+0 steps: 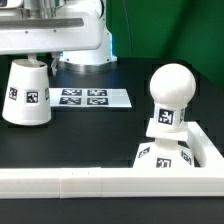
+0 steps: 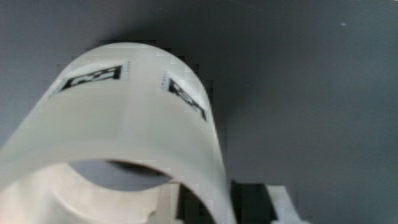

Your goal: Assemble lamp

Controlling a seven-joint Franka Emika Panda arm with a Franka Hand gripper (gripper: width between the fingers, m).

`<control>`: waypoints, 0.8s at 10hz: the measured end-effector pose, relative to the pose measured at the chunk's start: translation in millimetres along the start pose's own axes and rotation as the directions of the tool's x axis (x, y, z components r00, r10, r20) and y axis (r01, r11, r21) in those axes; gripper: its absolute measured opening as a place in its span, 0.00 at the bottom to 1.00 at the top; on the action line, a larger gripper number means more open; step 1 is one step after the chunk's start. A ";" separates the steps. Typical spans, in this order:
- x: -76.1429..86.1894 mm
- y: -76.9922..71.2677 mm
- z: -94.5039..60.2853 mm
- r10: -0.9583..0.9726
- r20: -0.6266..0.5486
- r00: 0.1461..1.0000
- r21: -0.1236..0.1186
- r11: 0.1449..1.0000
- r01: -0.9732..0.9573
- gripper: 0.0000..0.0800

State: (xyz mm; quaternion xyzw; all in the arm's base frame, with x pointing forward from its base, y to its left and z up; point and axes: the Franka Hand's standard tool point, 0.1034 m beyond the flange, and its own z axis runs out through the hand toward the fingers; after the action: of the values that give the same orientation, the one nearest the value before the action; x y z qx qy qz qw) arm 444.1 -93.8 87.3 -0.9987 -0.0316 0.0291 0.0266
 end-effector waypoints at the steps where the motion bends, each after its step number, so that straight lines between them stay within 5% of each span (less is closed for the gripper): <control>1: 8.5 -12.7 -4.2 0.010 0.002 1.000 0.016 1.000 -0.010 0.06; 3: 36.6 -49.3 -29.3 0.087 0.009 0.996 0.069 0.994 -0.088 0.06; 5: 81.3 -76.8 -79.6 0.149 0.011 0.989 0.124 0.981 -0.149 0.06; 7: 129.0 -81.0 -136.5 0.211 0.013 0.977 0.157 0.965 -0.210 0.06; 8: 145.9 -80.2 -148.1 0.222 -0.007 0.975 0.160 0.963 -0.218 0.06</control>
Offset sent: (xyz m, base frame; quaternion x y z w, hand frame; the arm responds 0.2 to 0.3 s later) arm 0.0760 0.0810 0.0764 0.1022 0.0061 0.1300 0.9862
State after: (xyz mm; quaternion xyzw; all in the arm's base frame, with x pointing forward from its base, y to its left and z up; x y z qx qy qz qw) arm 593.3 -12.1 231.2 -0.9911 0.0821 0.0217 0.1025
